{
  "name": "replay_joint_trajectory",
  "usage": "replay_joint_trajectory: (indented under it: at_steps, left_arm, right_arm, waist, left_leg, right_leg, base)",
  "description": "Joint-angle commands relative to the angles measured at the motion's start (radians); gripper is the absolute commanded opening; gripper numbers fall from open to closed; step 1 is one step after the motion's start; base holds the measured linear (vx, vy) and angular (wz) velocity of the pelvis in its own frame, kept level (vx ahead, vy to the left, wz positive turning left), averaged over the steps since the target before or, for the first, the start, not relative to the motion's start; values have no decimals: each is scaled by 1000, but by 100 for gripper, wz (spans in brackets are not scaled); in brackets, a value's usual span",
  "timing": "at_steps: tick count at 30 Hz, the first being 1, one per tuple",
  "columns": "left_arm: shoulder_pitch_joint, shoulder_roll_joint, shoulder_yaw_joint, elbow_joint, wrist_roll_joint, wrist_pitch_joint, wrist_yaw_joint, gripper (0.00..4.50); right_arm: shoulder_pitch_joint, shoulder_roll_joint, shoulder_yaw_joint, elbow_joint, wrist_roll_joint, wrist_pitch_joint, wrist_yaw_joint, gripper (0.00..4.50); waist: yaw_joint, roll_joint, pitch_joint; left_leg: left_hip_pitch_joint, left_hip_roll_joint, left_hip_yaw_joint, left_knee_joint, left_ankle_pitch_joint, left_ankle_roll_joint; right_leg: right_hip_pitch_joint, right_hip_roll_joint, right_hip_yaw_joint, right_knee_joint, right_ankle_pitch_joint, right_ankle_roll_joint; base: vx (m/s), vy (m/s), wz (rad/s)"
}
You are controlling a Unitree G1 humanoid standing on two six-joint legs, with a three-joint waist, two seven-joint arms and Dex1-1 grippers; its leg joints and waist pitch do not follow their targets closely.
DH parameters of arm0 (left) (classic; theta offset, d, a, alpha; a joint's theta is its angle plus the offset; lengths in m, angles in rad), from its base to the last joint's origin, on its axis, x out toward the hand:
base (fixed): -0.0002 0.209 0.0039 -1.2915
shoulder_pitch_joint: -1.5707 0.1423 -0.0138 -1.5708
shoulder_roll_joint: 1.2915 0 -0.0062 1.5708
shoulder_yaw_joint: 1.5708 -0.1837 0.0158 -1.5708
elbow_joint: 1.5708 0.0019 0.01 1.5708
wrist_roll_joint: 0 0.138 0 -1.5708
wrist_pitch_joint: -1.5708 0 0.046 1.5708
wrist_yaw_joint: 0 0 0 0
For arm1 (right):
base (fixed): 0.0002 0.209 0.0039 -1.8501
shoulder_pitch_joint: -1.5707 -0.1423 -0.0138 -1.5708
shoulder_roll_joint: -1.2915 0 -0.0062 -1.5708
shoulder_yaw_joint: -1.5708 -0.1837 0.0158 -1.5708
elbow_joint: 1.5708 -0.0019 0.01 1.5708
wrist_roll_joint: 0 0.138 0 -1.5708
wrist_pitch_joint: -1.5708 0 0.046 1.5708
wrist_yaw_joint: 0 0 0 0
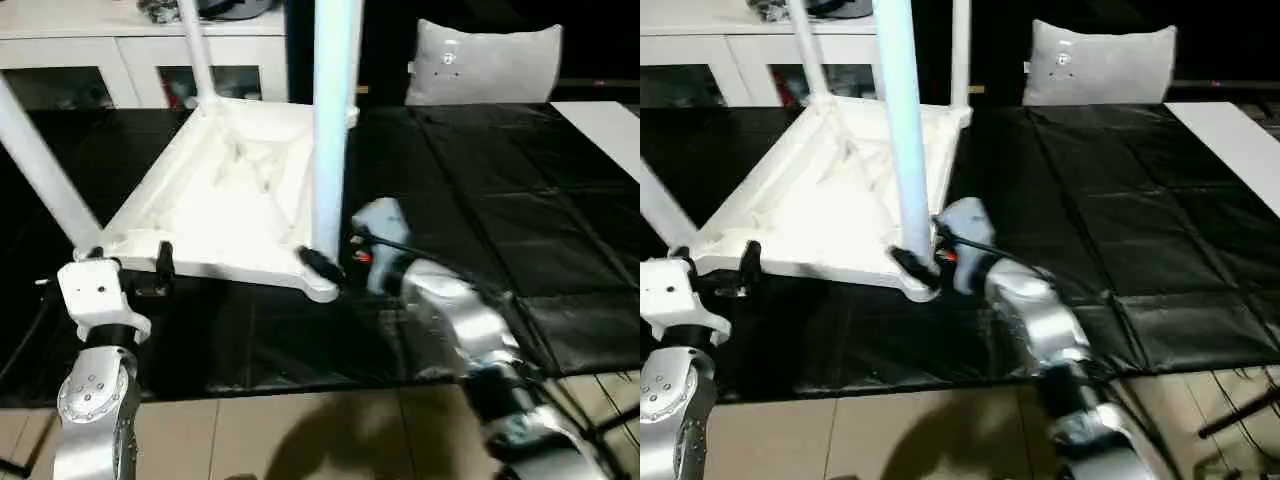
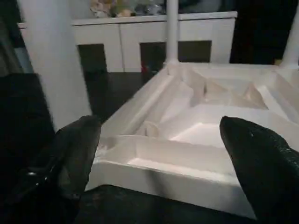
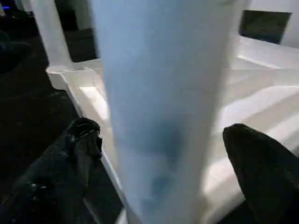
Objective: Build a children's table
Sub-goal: Flip table
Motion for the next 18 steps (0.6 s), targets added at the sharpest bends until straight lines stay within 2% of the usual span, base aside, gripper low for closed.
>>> replay_joint_trajectory:
  at_steps: [1, 4, 6, 8, 9, 11, 13, 17, 18]
  left_arm:
    - [-3, 0, 8, 1, 10, -3, 17, 449]
    - [-4, 8, 7, 12, 16, 0, 27, 449]
    - [-22, 20, 11, 36, 26, -7, 42, 449]
    - [-26, 24, 12, 41, 32, -18, 46, 449]
    - [-30, 29, 12, 44, 33, -17, 44, 449]
    - [-37, 57, 12, 51, 11, -8, 4, 449]
    - [-36, 64, 11, 52, 3, -6, -10, 449]
    - [-38, 134, -29, 61, -3, 31, -113, 449]
    - [-41, 141, -32, 63, -15, 41, -133, 449]
  right_arm:
    - [-19, 3, -17, 8, 23, -21, 23, 450]
    - [-46, 16, -34, 47, 16, -43, 2, 450]
    - [-83, 22, -65, 134, -18, -71, -89, 450]
    - [-93, 23, -79, 156, -24, -71, -126, 450]
    - [-93, 16, -92, 166, -32, -81, -158, 450]
    - [-43, -21, -141, 100, -2, -68, -165, 450]
    - [-25, -30, -153, 72, 6, -61, -163, 450]
    - [108, -106, -204, -107, 32, -14, -137, 450]
    - [133, -121, -214, -138, 35, -3, -134, 450]
  waist:
    - [1, 8, -59]
    - [2, 11, -57]
    - [-1, 10, -55]
    - [0, 11, -55]
    - [-2, 5, -54]
    - [3, 5, -57]
    - [6, 6, -58]
    - [23, 3, -60]
    - [22, 5, -59]
  left_leg:
    - [-1, 25, -2, -74, -215, 38]
    - [-2, 25, -4, -77, -237, 32]
    - [-1, 23, -4, -79, -252, 21]
    - [5, 21, -3, -78, -262, 13]
    - [3, 21, -4, -79, -266, 11]
    - [7, 21, -4, -78, -261, 10]
    - [8, 22, -3, -78, -250, 11]
    - [9, 21, 0, -74, -213, 22]
    - [5, 18, 0, -76, -213, 21]
  right_leg:
    - [55, -48, 49, -54, -224, -156]
    - [56, -50, 48, -57, -263, -141]
    - [54, -51, 48, -60, -296, -134]
    - [52, -50, 48, -64, -318, -130]
    - [54, -50, 49, -62, -316, -130]
    - [53, -49, 50, -60, -307, -123]
    - [53, -47, 51, -57, -282, -121]
    - [54, -44, 54, -51, -228, -113]
    - [56, -45, 54, -49, -229, -120]
  base:
    - [0, 0, 0]
    - [0, 0, 0]
    - [0, 0, 0]
    - [0, 0, 0]
    - [0, 0, 0]
    - [0, 0, 0]
    - [0, 0, 0]
    - [0, 0, 0]
    - [0, 0, 0]
